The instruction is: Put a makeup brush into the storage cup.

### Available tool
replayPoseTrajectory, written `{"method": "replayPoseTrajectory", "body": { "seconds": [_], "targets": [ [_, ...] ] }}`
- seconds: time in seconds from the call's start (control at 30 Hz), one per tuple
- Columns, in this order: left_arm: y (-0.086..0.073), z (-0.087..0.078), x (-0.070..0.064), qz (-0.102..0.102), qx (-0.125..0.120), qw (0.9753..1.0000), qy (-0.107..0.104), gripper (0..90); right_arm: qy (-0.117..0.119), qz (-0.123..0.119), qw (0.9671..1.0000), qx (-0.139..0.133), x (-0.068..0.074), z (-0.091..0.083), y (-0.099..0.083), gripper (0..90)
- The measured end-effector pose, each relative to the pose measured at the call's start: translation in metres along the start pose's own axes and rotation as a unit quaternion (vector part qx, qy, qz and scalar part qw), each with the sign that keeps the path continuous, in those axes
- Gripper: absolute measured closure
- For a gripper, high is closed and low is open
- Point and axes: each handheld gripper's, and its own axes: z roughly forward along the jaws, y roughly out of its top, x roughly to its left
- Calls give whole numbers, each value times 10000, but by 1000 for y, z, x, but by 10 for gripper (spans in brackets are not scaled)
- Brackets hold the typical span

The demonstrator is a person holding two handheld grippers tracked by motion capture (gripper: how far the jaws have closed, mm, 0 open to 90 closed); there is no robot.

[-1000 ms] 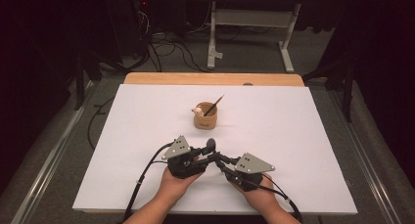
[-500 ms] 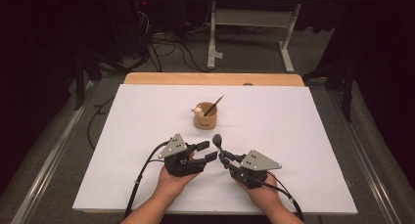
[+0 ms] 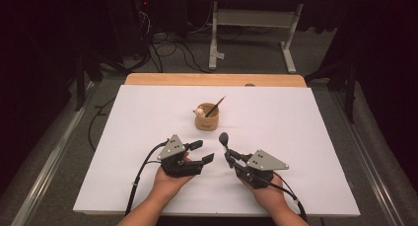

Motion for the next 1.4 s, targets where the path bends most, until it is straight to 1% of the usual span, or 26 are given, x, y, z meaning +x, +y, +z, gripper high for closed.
{"method": "replayPoseTrajectory", "body": {
  "seconds": [0.07, 0.13, 0.17, 0.3, 0.33, 0.4, 0.43, 0.53, 0.57, 0.6, 0.63, 0.7, 0.73, 0.8, 0.9, 0.93, 0.97, 1.0, 1.03, 1.1, 1.13, 1.17, 1.2, 1.27, 1.3, 1.4],
  "targets": [
    [2, -5, 3, -7, -11, 10000, 64, 340, -31, 58, 10000, -30, -1, -2, 0, 810],
    [3, -10, 7, 2, 18, 9998, 173, 318, -67, 34, 10000, -49, -4, -3, 1, 809],
    [3, -14, 9, 7, 44, 9998, 210, 314, -52, 63, 9999, -71, -5, -4, 1, 810],
    [0, -26, 16, 9, 129, 9991, 402, 285, -145, 92, 9998, -78, -8, -6, 1, 809],
    [-1, -29, 18, -3, 135, 9989, 449, 277, -128, 127, 9998, -93, -9, -6, 1, 810],
    [-3, -34, 21, -30, 136, 9985, 522, 258, -176, 118, 9997, -87, -10, -7, 2, 809],
    [-4, -36, 22, -31, 144, 9983, 560, 250, -158, 134, 9997, -93, -11, -7, 2, 810],
    [-8, -40, 25, -43, 134, 9979, 625, 234, -188, 135, 9997, -104, -13, -8, 2, 810],
    [-9, -41, 26, -68, 113, 9978, 647, 228, -229, 144, 9996, -110, -13, -8, 2, 809],
    [-10, -42, 27, -86, 94, 9976, 675, 220, -220, 138, 9996, -101, -14, -9, 2, 810],
    [-11, -42, 28, -83, 91, 9974, 706, 208, -255, 171, 9995, -87, -14, -9, 2, 809],
    [-13, -42, 29, -65, 65, 9969, 785, 185, -270, 145, 9995, -114, -15, -9, 2, 810],
    [-14, -43, 29, -67, 54, 9966, 819, 176, -279, 172, 9994, -121, -16, -10, 2, 810],
    [-16, -44, 31, -121, 39, 9967, 806, 163, -273, 194, 9994, -120, -17, -10, 2, 810],
    [-17, -44, 31, -85, 52, 9967, 804, 155, -318, 246, 9991, -133, -19, -10, 2, 810],
    [-18, -44, 30, -89, 36, 9967, 803, 152, -310, 249, 9991, -122, -20, -10, 2, 810],
    [-18, -45, 31, -109, 18, 9967, 803, 146, -349, 257, 9990, -127, -21, -10, 2, 810],
    [-18, -46, 31, -124, 6, 9967, 805, 140, -325, 236, 9991, -143, -22, -10, 2, 810],
    [-18, -46, 32, -116, 12, 9966, 814, 134, -367, 255, 9989, -136, -22, -9, 2, 810],
    [-19, -47, 33, -130, 39, 9964, 837, 114, -370, 266, 9988, -157, -25, -8, 3, 810],
    [-20, -47, 33, -89, 80, 9962, 863, 105, -388, 275, 9987, -171, -26, -8, 3, 810],
    [-20, -48, 33, -20, 116, 9959, 898, 101, -379, 338, 9986, -175, -27, -7, 3, 810],
    [-21, -48, 33, 17, 138, 9957, 919, 99, -423, 330, 9984, -165, -29, -7, 4, 810],
    [-21, -48, 33, 18, 152, 9955, 933, 91, -422, 370, 9983, -150, -32, -5, 5, 810],
    [-21, -48, 33, 23, 149, 9955, 935, 87, -459, 340, 9983, -142, -33, -5, 6, 810],
    [-21, -49, 33, 20, 137, 9955, 934, 74, -471, 346, 9982, -114, -36, -2, 9, 810]
  ]
}}
